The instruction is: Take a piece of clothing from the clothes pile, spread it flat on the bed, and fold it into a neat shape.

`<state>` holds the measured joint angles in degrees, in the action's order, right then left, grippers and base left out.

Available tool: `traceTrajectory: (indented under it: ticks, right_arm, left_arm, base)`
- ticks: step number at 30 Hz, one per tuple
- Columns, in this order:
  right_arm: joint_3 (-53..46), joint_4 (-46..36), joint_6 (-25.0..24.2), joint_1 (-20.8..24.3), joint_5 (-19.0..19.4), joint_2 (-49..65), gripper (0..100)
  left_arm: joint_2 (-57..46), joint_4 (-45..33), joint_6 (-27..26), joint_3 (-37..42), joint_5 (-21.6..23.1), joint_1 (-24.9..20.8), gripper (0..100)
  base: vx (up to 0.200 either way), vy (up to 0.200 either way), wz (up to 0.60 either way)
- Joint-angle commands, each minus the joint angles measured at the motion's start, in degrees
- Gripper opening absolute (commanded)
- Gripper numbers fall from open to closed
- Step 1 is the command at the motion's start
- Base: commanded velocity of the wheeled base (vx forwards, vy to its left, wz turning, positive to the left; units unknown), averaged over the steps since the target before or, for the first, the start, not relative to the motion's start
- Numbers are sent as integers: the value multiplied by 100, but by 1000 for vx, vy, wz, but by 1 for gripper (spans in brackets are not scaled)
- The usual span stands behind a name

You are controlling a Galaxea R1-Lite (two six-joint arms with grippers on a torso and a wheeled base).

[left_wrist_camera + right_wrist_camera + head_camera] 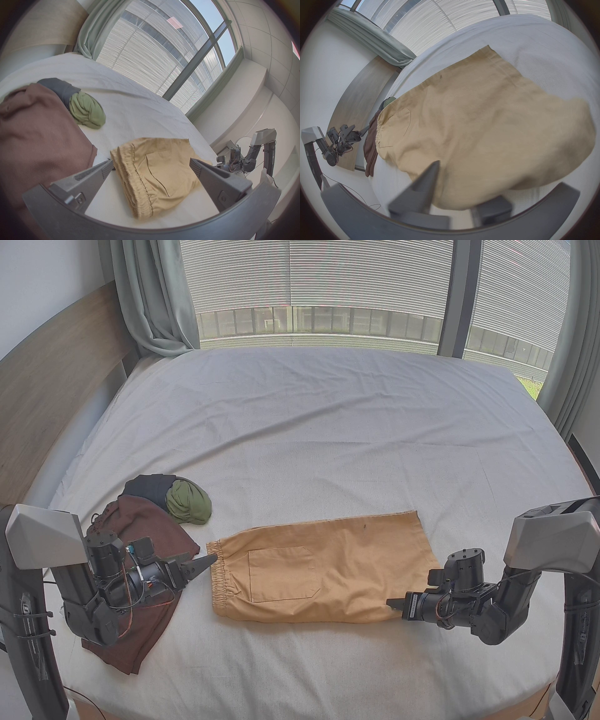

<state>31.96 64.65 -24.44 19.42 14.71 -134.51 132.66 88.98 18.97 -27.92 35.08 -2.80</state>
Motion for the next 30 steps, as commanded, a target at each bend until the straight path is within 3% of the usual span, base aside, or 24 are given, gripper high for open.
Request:
traceTrajectory:
  ticks: [1,10,14,19,25,30]
  right_arm:
    - [-375,241,168,53,14,-119,100]
    - [-1008,496,660,308,260,-66,100]
    - [-1289,1375,889,440,330,-154,100]
    - [-1474,2298,889,704,401,-304,100]
    - [-1324,2360,853,800,489,-233,100]
    - [-1149,2368,528,809,752,21,100]
  left_arm:
    - [366,5,-34,85,174,-71,100]
    - [718,14,-209,41,385,-54,100]
    - [832,5,-174,58,403,-98,100]
    - [1078,5,-183,-21,394,-150,100]
    - [1192,5,-51,-82,394,-194,100]
    - [1245,5,511,-232,341,-432,100]
  base:
    - [0,0,0]
    - [0,0,0]
    - [0,0,0]
    - [0,0,0]
    - [0,0,0]
    - [0,0,0]
